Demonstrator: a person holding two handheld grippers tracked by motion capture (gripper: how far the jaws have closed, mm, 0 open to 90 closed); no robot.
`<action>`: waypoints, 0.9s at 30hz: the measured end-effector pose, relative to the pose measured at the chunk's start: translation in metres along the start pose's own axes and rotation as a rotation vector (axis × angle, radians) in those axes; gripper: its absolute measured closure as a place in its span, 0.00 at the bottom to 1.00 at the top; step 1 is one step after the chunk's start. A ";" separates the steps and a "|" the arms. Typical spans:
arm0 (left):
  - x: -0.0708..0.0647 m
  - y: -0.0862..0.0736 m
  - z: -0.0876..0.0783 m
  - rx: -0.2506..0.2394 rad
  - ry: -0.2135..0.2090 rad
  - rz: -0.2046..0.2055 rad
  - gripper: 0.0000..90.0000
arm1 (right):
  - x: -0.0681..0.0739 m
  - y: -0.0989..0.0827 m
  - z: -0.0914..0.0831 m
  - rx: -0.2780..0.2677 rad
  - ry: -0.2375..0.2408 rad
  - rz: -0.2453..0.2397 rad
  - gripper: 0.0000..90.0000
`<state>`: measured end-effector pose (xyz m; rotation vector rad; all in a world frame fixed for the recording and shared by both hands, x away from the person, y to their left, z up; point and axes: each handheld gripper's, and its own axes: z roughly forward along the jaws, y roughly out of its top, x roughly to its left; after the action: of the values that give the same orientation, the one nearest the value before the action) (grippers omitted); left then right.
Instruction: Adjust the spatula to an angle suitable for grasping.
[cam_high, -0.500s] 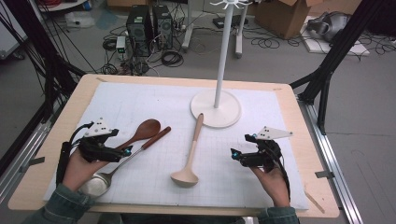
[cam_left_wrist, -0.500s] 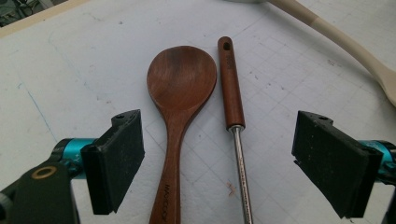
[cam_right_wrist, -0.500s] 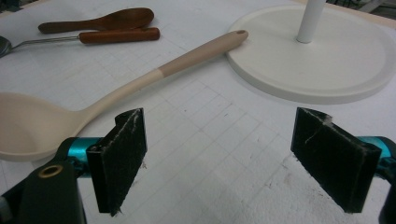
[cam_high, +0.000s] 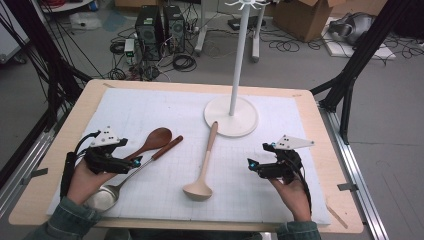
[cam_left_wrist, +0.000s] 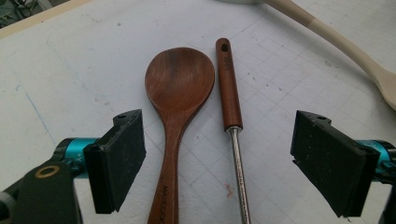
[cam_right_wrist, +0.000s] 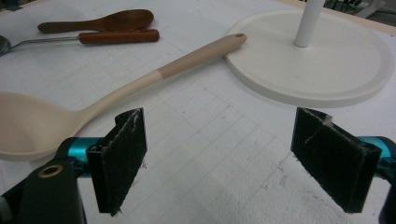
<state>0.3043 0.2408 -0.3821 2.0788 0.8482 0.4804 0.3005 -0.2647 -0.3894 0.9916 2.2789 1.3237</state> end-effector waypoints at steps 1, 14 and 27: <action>0.000 0.000 0.000 0.000 -0.001 0.000 0.21 | 0.000 0.000 0.000 0.000 -0.003 0.000 0.19; -0.002 0.000 0.002 0.003 -0.015 0.001 0.23 | 0.002 -0.001 0.002 0.014 -0.003 -0.009 0.19; -0.003 0.026 0.010 0.025 -0.019 0.006 0.31 | 0.007 0.001 0.004 0.023 -0.014 -0.022 0.19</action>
<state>0.3183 0.2215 -0.3670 2.1065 0.8410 0.4541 0.2984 -0.2568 -0.3906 0.9773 2.2930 1.2808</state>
